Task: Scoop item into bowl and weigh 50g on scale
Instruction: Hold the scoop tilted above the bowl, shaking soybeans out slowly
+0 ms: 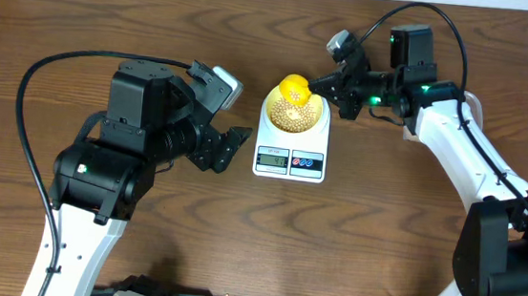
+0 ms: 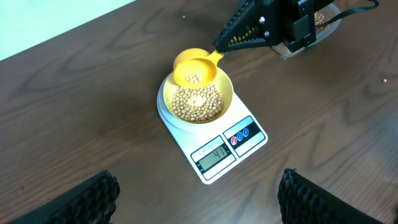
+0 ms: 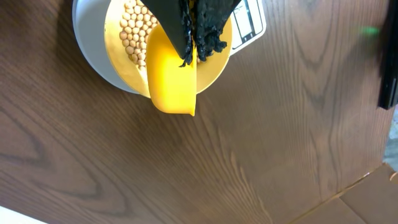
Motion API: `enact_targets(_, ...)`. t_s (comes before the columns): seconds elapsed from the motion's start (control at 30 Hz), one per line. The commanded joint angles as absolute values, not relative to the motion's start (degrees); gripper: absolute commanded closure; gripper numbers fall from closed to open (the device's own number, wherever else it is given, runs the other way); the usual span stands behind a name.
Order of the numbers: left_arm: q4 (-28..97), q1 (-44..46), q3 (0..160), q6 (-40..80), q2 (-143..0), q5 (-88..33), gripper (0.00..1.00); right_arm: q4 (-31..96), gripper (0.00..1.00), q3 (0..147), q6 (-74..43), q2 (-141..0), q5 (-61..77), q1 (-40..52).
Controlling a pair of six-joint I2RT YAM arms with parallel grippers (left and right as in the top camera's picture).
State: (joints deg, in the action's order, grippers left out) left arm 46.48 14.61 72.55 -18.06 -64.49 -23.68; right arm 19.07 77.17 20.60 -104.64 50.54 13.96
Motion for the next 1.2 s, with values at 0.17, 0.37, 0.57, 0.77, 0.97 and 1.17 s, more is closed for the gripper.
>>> enact_targets(0.17, 46.54, 14.26, 72.34, -18.57, -64.53, -23.99, 0.16, 19.03, 0.99, 77.12, 23.07, -105.03, 50.43, 14.35)
enact_targets(0.37, 46.54, 14.26, 72.34, -18.57, -64.58, -23.99, 0.16, 19.05, 0.99, 77.12, 23.24, -105.03, 49.6, 14.35)
enact_targets(0.57, 46.54, 14.26, 72.34, -18.57, -64.62, -23.99, 0.16, 19.05, 0.99, 77.12, 23.24, -105.03, 49.6, 14.35)
enact_targets(0.77, 46.54, 14.26, 72.34, -18.57, -64.62, -23.99, 0.16, 18.87, 0.99, 77.12, 24.12, -105.03, 49.6, 14.35)
enact_targets(0.97, 46.54, 14.26, 72.34, -18.57, -64.62, -23.99, 0.16, 18.94, 0.99, 77.12, 24.91, -105.03, 49.65, 14.37)
enact_targets(1.17, 46.54, 14.26, 72.34, -18.57, -64.62, -23.99, 0.16, 19.11, 0.99, 77.12, 28.4, -105.03, 49.43, 14.35)
